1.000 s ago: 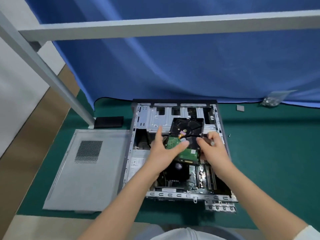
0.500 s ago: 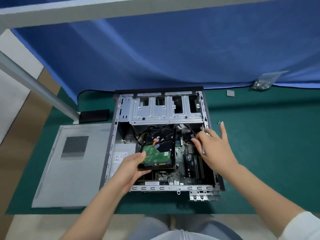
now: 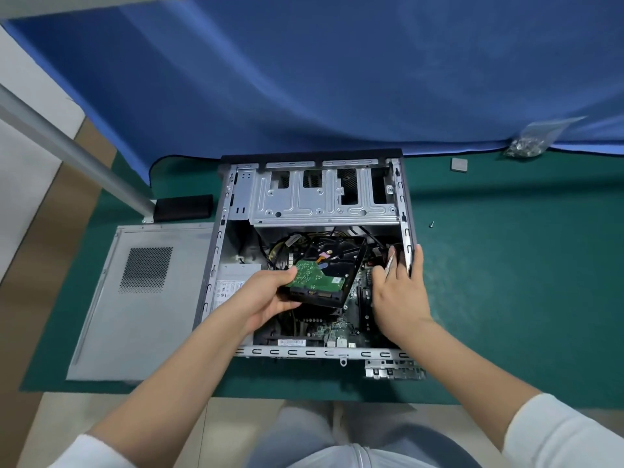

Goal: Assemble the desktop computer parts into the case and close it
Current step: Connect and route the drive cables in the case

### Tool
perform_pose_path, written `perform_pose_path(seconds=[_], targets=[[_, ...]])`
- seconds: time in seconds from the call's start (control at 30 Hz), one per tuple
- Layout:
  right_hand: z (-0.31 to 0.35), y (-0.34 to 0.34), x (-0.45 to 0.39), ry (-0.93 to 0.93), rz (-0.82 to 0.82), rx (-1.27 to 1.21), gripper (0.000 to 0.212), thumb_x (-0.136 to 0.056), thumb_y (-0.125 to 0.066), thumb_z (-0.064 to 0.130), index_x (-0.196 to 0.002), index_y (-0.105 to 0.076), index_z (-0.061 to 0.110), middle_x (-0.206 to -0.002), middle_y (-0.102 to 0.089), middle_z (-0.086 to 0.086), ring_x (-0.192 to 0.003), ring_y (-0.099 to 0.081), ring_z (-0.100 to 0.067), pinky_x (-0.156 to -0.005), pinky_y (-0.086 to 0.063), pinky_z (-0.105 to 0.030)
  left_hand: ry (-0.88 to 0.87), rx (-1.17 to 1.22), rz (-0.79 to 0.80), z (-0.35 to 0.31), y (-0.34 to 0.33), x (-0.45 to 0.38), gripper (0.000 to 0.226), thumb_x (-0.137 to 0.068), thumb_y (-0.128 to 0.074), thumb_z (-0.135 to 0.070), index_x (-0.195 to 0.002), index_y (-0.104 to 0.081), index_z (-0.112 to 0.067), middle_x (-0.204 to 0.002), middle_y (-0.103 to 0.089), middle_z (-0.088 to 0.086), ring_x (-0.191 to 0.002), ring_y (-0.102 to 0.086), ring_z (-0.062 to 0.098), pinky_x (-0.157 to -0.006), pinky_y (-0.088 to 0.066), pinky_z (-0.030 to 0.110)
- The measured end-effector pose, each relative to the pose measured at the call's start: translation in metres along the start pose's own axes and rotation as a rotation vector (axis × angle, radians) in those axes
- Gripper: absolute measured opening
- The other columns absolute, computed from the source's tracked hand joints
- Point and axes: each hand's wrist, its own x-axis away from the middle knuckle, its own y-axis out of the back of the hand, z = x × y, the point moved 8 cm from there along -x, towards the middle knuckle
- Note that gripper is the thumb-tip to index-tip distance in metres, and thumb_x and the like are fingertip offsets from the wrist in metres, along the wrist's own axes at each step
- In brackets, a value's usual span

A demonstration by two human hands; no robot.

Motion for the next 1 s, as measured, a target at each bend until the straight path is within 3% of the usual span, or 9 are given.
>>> perform_pose_path(seconds=[0.07,0.17,0.27,0.33,0.53,0.63,0.77,0.9,1.0], targets=[[0.000,0.000,-0.001,0.003,-0.002,0.002,0.036,-0.087,-0.039,0.020,-0.121,-0.036,0.008,-0.149,-0.019,-0.036,-0.120,-0.046,-0.036,-0.101,0.020,-0.071,0.007,0.023,0.005,-0.001,-0.003,-0.004,0.015,-0.095,-0.056,-0.016,-0.098,-0.061,-0.002,-0.099,-0.069,0.011,-0.087,-0.067,0.020,-0.057,-0.056,0.024],[0.001,-0.001,-0.001,0.015,0.007,0.015,0.038,-0.088,-0.040,0.022,-0.123,-0.037,0.007,-0.149,-0.020,-0.036,-0.126,-0.042,-0.038,-0.104,0.018,-0.069,0.014,0.048,0.010,-0.004,-0.010,-0.008,0.013,-0.095,-0.056,-0.015,-0.095,-0.061,-0.003,-0.090,-0.070,0.009,-0.079,-0.068,0.018,-0.056,-0.056,0.023],[-0.001,0.003,-0.005,-0.025,0.006,-0.023,0.034,-0.089,-0.041,0.022,-0.120,-0.035,0.006,-0.148,-0.004,-0.041,-0.139,-0.020,-0.046,-0.102,0.024,-0.064,0.013,0.079,0.007,-0.004,-0.014,-0.012,0.013,-0.094,-0.057,-0.015,-0.094,-0.061,-0.002,-0.089,-0.070,0.010,-0.078,-0.068,0.018,-0.055,-0.056,0.023],[0.002,0.005,-0.012,-0.009,0.001,-0.050,0.029,-0.090,-0.039,0.016,-0.117,-0.034,0.006,-0.145,-0.005,-0.045,-0.141,-0.008,-0.049,-0.104,0.025,-0.059,0.018,0.089,-0.001,-0.003,-0.014,-0.013,0.013,-0.095,-0.056,-0.015,-0.095,-0.060,-0.002,-0.091,-0.070,0.011,-0.079,-0.068,0.019,-0.055,-0.056,0.023],[0.008,0.002,-0.024,0.041,0.027,-0.118,0.033,-0.090,-0.040,0.010,-0.121,-0.030,0.003,-0.145,-0.010,-0.045,-0.143,-0.013,-0.043,-0.118,0.005,-0.047,0.043,0.099,-0.020,0.005,-0.006,-0.017,0.015,-0.095,-0.056,-0.015,-0.097,-0.059,-0.001,-0.095,-0.068,0.014,-0.081,-0.067,0.021,-0.053,-0.055,0.022],[0.013,-0.008,-0.020,0.043,0.093,-0.195,0.049,-0.090,-0.046,0.017,-0.131,-0.024,0.003,-0.150,-0.002,-0.040,-0.142,-0.020,-0.039,-0.118,-0.008,-0.045,0.037,0.096,0.003,0.007,-0.006,-0.019,0.016,-0.095,-0.057,-0.016,-0.099,-0.060,-0.001,-0.098,-0.069,0.014,-0.082,-0.068,0.021,-0.054,-0.055,0.023],[0.022,-0.021,-0.011,0.014,0.181,-0.445,0.068,-0.088,-0.048,0.011,-0.144,-0.010,0.002,-0.153,0.016,-0.030,-0.146,-0.001,-0.035,-0.112,-0.025,-0.038,0.000,0.086,0.029,0.005,-0.012,-0.024,0.015,-0.094,-0.058,-0.017,-0.095,-0.063,-0.003,-0.093,-0.071,0.010,-0.079,-0.069,0.019,-0.056,-0.055,0.024],[0.033,-0.033,-0.007,-0.018,0.235,-0.632,0.079,-0.088,-0.048,0.010,-0.149,0.001,0.005,-0.153,0.029,-0.018,-0.146,0.014,-0.027,-0.113,-0.025,-0.039,-0.008,0.124,0.044,0.007,-0.019,-0.028,0.013,-0.093,-0.059,-0.015,-0.094,-0.064,-0.003,-0.085,-0.073,0.009,-0.073,-0.071,0.018,-0.056,-0.056,0.025],[0.040,-0.036,-0.009,-0.031,0.272,-0.768,0.084,-0.088,-0.050,0.015,-0.153,0.001,0.021,-0.154,0.027,-0.007,-0.146,0.008,-0.025,-0.117,-0.018,-0.045,-0.020,0.136,0.058,0.009,-0.025,-0.032,0.014,-0.093,-0.059,-0.014,-0.096,-0.064,-0.002,-0.082,-0.073,0.008,-0.073,-0.071,0.018,-0.059,-0.057,0.026]])
